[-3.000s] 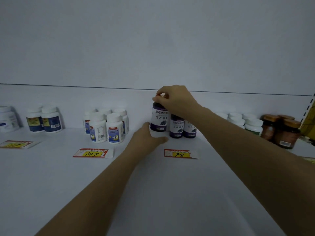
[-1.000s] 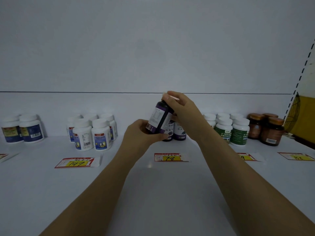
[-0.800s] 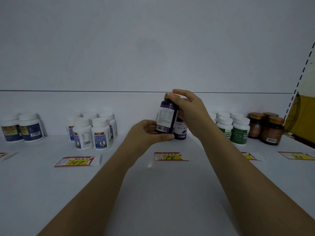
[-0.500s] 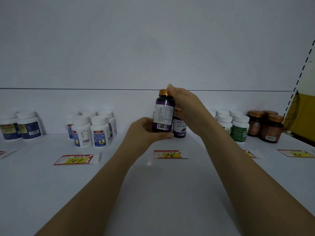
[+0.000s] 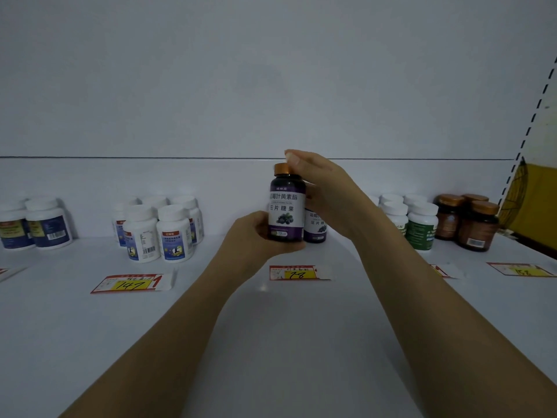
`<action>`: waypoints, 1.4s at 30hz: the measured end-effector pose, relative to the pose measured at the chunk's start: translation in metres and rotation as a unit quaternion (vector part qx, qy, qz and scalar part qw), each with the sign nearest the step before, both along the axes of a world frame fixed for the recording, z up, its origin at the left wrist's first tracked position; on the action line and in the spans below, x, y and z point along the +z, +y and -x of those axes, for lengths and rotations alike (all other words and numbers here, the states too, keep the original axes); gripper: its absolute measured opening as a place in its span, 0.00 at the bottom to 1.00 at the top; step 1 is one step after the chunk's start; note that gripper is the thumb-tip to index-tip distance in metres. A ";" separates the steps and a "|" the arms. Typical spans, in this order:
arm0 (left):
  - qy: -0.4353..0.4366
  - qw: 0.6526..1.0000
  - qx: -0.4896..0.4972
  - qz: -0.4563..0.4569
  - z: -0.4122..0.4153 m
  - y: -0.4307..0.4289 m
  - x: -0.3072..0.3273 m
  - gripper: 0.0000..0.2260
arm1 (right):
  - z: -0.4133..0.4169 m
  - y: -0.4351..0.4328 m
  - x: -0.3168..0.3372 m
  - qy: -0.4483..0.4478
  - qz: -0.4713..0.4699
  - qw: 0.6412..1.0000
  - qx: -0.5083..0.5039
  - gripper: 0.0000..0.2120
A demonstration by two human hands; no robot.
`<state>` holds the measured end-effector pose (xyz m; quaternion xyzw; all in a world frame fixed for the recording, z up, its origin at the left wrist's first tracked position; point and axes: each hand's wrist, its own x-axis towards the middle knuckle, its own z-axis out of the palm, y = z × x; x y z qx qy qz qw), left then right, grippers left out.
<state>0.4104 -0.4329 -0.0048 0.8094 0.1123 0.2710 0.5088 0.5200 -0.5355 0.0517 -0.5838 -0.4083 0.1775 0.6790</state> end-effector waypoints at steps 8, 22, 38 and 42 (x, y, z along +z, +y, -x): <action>0.035 0.998 -0.055 0.019 0.002 -0.002 0.004 0.15 | -0.003 -0.001 -0.002 0.066 -0.066 0.996 0.000 0.15; -0.012 0.994 -0.086 0.064 0.012 0.009 0.006 0.15 | 0.000 -0.001 -0.002 0.014 -0.021 0.998 0.051 0.21; -0.204 0.977 0.059 -0.024 0.013 0.022 0.017 0.20 | 0.043 0.026 -0.009 -0.400 -0.169 0.894 -0.112 0.27; -0.069 0.997 0.041 -0.002 0.018 0.014 0.024 0.19 | 0.033 0.012 0.002 -0.211 -0.118 0.963 -0.123 0.25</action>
